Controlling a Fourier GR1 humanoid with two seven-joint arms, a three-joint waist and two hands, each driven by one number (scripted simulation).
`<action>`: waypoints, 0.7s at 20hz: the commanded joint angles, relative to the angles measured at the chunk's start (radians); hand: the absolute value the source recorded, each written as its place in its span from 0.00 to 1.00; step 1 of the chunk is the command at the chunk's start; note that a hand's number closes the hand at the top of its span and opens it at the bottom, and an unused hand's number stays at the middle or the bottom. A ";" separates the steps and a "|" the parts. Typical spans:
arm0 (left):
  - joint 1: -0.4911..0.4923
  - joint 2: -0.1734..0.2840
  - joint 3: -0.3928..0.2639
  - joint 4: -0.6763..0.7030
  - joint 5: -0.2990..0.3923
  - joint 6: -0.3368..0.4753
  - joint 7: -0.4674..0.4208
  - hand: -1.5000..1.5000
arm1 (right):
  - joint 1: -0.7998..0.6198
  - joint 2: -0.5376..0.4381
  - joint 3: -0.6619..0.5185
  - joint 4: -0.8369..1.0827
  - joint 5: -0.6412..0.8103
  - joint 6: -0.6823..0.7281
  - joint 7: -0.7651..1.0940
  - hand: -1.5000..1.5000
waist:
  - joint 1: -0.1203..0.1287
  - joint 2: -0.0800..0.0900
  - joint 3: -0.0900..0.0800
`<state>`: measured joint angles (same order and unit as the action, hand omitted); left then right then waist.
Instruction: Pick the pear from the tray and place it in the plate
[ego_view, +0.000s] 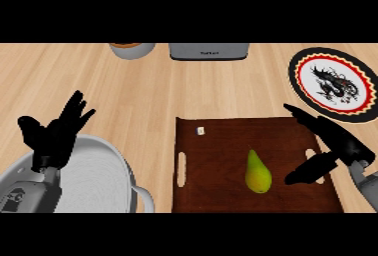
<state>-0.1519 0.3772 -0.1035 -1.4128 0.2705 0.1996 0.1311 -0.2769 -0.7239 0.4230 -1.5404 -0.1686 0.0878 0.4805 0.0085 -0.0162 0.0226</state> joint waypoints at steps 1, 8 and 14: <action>0.079 -0.125 -0.100 0.060 0.014 -0.011 0.028 0.50 | 0.001 0.060 0.056 -0.052 0.021 -0.022 0.078 0.00 | -0.013 0.017 -0.025; 0.108 -0.127 -0.104 0.003 0.002 -0.026 0.059 0.50 | -0.017 0.092 0.075 -0.041 0.071 -0.046 0.110 0.00 | -0.004 0.016 -0.023; 0.083 -0.122 -0.069 0.038 0.013 -0.051 0.073 0.50 | -0.030 0.081 0.099 0.017 0.145 -0.043 0.137 0.00 | -0.009 0.021 -0.023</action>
<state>-0.1333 0.3502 -0.0830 -1.4383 0.2467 0.1820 0.1402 -0.2984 -0.6351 0.5170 -1.5556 -0.0574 0.0414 0.6050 0.0063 -0.0141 0.0242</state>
